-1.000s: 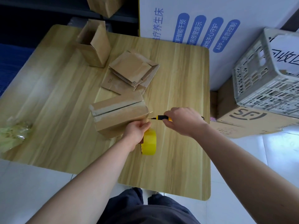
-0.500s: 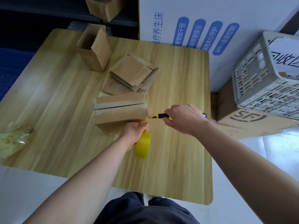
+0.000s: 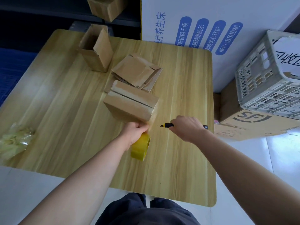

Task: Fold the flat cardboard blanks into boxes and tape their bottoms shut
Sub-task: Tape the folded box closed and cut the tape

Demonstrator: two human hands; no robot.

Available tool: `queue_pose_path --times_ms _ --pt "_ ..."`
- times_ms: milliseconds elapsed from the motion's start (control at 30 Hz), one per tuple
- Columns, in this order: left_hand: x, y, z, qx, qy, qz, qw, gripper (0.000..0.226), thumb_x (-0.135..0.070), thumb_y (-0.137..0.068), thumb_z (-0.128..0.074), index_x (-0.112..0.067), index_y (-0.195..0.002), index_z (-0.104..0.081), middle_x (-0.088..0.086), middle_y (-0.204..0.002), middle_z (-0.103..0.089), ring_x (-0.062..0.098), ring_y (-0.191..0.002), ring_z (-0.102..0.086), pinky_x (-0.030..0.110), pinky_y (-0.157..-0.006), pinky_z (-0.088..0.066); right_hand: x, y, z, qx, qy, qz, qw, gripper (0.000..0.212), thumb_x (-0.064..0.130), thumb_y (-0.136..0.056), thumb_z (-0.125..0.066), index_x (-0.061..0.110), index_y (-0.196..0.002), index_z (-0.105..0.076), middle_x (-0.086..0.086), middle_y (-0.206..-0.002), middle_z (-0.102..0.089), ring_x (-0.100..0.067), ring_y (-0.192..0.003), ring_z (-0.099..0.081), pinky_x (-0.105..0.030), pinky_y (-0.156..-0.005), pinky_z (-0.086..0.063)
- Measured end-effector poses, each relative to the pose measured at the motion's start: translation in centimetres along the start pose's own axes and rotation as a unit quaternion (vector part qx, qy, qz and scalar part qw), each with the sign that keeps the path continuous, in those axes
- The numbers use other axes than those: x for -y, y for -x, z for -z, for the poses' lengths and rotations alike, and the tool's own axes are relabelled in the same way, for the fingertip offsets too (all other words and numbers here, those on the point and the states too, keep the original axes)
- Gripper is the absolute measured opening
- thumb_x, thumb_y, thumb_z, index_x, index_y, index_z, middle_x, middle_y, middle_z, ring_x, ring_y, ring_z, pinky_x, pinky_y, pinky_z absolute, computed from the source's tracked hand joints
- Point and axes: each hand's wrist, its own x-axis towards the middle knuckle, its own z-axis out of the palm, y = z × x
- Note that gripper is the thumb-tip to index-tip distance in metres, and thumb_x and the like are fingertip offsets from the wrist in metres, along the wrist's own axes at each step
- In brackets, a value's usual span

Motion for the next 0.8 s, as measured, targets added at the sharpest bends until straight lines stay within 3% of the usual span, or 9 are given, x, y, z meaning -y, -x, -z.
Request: queue_pose_path --times_ms 100,167,233,333,433,500,567,667,800 --pt "-0.2 -0.1 0.2 -0.013 -0.039 -0.025 0.999 0.021 -0.036 -0.084 -0.07 -0.02 -0.07 -0.068 -0.004 -0.082 -0.073 0.02 -0.087 -0.066 0.034 -0.091 -0.049 0.6 -0.5 -4.2 0.008 -0.095 -0.029 0.995 0.023 0.023 -0.101 -0.034 0.015 -0.109 -0.054 -0.003 -0.095 -0.049 -0.021 -0.083 -0.05 -0.03 -0.061 -0.039" --pt "0.1 -0.2 0.3 -0.028 -0.066 -0.033 0.997 0.03 -0.051 -0.071 -0.069 -0.021 -0.075 -0.068 -0.004 -0.086 -0.074 0.02 -0.09 -0.067 0.038 -0.092 -0.051 0.9 -0.6 -7.0 0.019 -0.129 -0.064 0.989 0.024 0.017 -0.099 -0.036 0.014 -0.115 -0.053 -0.006 -0.099 -0.048 -0.025 -0.089 -0.05 -0.034 -0.066 -0.041" --pt "0.4 -0.3 0.3 -0.036 -0.085 -0.039 0.995 0.044 -0.06 -0.063 -0.062 -0.021 -0.082 -0.069 -0.004 -0.088 -0.074 0.021 -0.091 -0.068 0.041 -0.092 -0.051 1.1 -0.6 -9.3 0.026 -0.142 -0.09 0.985 0.027 0.009 -0.096 -0.039 0.015 -0.12 -0.052 -0.008 -0.104 -0.047 -0.029 -0.093 -0.051 -0.035 -0.067 -0.041" --pt "0.7 -0.5 0.4 -0.044 -0.098 -0.046 0.993 0.045 -0.062 -0.063 -0.06 -0.022 -0.082 -0.069 -0.006 -0.088 -0.074 0.019 -0.091 -0.068 0.042 -0.092 -0.051 1.5 -0.9 -10.6 0.02 -0.161 -0.102 0.982 0.038 0.001 -0.093 -0.04 0.016 -0.126 -0.05 -0.009 -0.112 -0.049 -0.031 -0.098 -0.053 -0.039 -0.073 -0.049" --pt "0.8 -0.5 0.3 -0.055 -0.107 -0.056 0.991 0.044 -0.063 -0.063 -0.059 -0.023 -0.078 -0.067 -0.007 -0.086 -0.074 0.02 -0.09 -0.068 0.042 -0.09 -0.052 1.8 -1.0 -8.9 -0.103 -0.255 -0.111 0.955 0.044 0.008 -0.099 -0.041 0.016 -0.142 -0.041 -0.008 -0.133 -0.048 -0.029 -0.113 -0.051 -0.038 -0.088 -0.05" --pt "0.8 -0.5 0.3 -0.064 -0.131 -0.067 0.987 0.035 -0.058 -0.07 -0.063 -0.024 -0.074 -0.066 -0.006 -0.083 -0.073 0.022 -0.087 -0.067 0.04 -0.085 -0.053 2.2 -1.0 -6.0 -0.278 -0.326 -0.064 0.902 0.045 0.006 -0.099 -0.041 0.012 -0.143 -0.043 -0.008 -0.141 -0.047 -0.026 -0.124 -0.045 -0.035 -0.102 -0.043" --pt "0.8 -0.5 0.1 -0.074 -0.161 -0.083 0.981 0.028 -0.051 -0.081 -0.065 -0.023 -0.074 -0.069 -0.006 -0.079 -0.072 0.023 -0.081 -0.067 0.039 -0.078 -0.054 2.8 -1.5 -3.2 -0.36 -0.313 0.029 0.879 0.045 -0.001 -0.097 -0.041 0.011 -0.139 -0.05 -0.011 -0.146 -0.045 -0.027 -0.134 -0.038 -0.035 -0.112 -0.032" --pt "0.7 -0.7 -0.2 -0.105 -0.199 -0.107 0.969 0.027 -0.044 -0.086 -0.063 -0.02 -0.076 -0.069 -0.005 -0.073 -0.07 0.024 -0.075 -0.066 0.036 -0.066 -0.052 3.3 -2.5 -1.3 -0.321 -0.232 0.147 0.906 0.045 -0.008 -0.093 -0.044 0.01 -0.13 -0.061 -0.011 -0.145 -0.048 -0.031 -0.14 -0.035 -0.044 -0.116 -0.026" --pt "2.1 -0.2 0.0 -0.132 -0.248 -0.061 0.958 0.026 -0.04 -0.087 -0.063 -0.021 -0.07 -0.061 0.0 -0.075 -0.067 0.027 -0.076 -0.063 0.028 -0.061 -0.043 3.3 -2.6 -1.4 -0.284 -0.197 0.159 0.925 0.045 -0.008 -0.092 -0.045 0.013 -0.128 -0.063 -0.006 -0.142 -0.052 -0.028 -0.139 -0.037 -0.048 -0.116 -0.025"
